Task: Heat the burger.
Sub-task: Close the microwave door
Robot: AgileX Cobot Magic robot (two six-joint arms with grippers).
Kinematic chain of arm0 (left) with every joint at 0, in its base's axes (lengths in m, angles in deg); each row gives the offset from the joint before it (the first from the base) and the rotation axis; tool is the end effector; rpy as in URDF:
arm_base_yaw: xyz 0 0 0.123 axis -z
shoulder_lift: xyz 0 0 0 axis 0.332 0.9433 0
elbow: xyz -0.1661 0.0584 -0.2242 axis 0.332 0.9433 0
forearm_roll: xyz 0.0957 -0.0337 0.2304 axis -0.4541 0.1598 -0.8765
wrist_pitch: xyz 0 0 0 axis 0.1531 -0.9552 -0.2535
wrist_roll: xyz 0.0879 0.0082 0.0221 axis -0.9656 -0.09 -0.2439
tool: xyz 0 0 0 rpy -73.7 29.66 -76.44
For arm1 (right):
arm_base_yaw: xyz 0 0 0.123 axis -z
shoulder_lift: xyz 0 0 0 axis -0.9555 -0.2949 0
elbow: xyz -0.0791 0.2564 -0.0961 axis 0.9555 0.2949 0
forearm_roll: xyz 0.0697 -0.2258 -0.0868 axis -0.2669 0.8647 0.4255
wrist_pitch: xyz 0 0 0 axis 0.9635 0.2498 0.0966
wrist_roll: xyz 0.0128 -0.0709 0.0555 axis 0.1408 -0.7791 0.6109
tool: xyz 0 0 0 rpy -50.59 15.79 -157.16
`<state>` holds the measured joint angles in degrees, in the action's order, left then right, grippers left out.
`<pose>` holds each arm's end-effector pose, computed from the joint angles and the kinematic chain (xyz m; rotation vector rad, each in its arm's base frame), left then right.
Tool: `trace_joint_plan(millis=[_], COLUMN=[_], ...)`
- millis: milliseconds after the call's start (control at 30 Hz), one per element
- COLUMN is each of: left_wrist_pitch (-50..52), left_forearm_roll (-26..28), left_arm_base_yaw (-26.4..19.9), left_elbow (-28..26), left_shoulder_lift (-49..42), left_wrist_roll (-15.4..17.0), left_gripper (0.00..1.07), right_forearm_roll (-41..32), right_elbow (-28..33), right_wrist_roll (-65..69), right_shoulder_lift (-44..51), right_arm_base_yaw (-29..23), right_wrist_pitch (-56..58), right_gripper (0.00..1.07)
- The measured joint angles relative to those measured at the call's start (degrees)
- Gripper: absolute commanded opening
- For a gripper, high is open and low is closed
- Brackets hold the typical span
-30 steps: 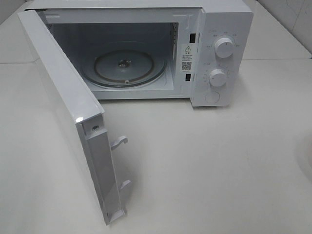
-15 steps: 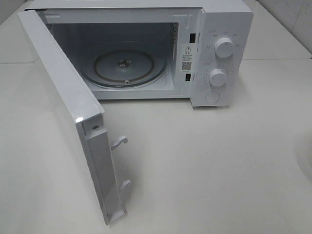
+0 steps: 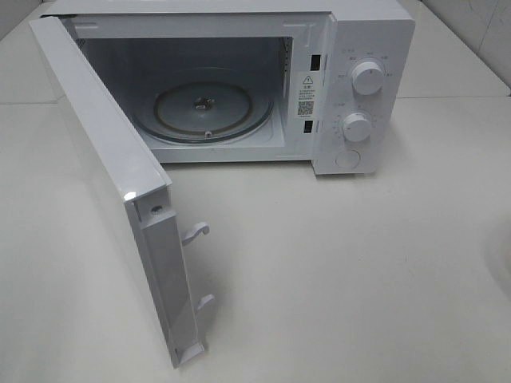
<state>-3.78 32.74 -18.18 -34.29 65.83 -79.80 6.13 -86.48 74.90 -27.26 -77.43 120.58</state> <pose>0.0131 -0.0016 0.2974 0.1129 1.9945 0.0262 -0.0036 -0.0003 0.2829 -0.1137 1.9756 0.0292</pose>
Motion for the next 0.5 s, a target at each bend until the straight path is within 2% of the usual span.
trace_joint_plan(millis=[33, 67, 100, 133, 167, 200, 233, 267, 300, 333, 367, 433, 467, 500], left_wrist_pitch=[7.79, 7.79, 15.64, 20.11, 20.11, 27.62, 31.51, 31.51, 35.35, 42.74, 42.74, 54.14, 54.14, 60.85], left_forearm_roll=[0.34, 0.34, 1.55, 2.41, 2.41, 4.18, 5.27, 5.27, 6.25, 8.42, 8.42, 10.14, 10.14, 8.77], left_arm_base_yaw=[0.00, 0.00, 0.00, 0.00, 0.00, 0.00, 0.00, 0.00, 0.00, 0.00, 0.00, 0.00, 0.00, 0.00], left_elbow=[-0.23, -0.23, -0.06, 0.40, 0.40, 1.83, 2.92, 2.92, 4.07, 6.30, 6.30, 9.91, 9.91, 12.20], left_shoulder_lift=[3.84, 3.84, 7.85, 10.08, 10.08, 14.38, 16.50, 16.50, 18.16, 21.77, 21.77, 27.39, 27.39, 31.11], left_wrist_roll=[-1.20, -1.20, -2.52, -3.55, -3.55, -5.56, -6.59, -6.59, -7.51, -8.77, -8.77, -9.40, -9.40, -7.85], left_gripper=[1.01, 1.01, 0.98, 0.86, 0.86, 0.75, 0.49, 0.49, 0.32, 0.00, 0.00, 0.00, 0.00, 0.00], right_forearm_roll=[0.00, 0.00, 0.00, 0.00, 0.00, 0.00, 0.00, 0.00, 0.00, 0.00, 0.00, 0.00, 0.00, 0.00], right_elbow=[0.00, 0.00, 0.00, 0.00, 0.00, 0.00, 0.00, 0.00, 0.00, 0.00, 0.00, 0.00, 0.00, 0.00], right_wrist_roll=[0.00, 0.00, 0.00, 0.00, 0.00, 0.06, 0.06, 0.06, 0.06, 0.06, 0.06, 0.06, 0.06, 0.06], right_shoulder_lift=[0.00, 0.00, 0.00, 0.00, 0.00, 0.00, 0.00, 0.00, 0.00, 0.00, 0.00, 0.00, 0.00, 0.00], right_arm_base_yaw=[0.00, 0.00, 0.00, 0.00, 0.00, 0.00, 0.00, 0.00, 0.00, 0.00, 0.00, 0.00, 0.00, 0.00], right_wrist_pitch=[0.00, 0.00, 0.00, 0.00, 0.00, 0.00, 0.00, 0.00, 0.00, 0.00, 0.00, 0.00, 0.00, 0.00], right_gripper=[0.75, 0.75, 0.75, 0.75, 0.75, 0.75, 0.75, 0.75, 0.75, 0.75, 0.75, 0.75, 0.75, 0.75])
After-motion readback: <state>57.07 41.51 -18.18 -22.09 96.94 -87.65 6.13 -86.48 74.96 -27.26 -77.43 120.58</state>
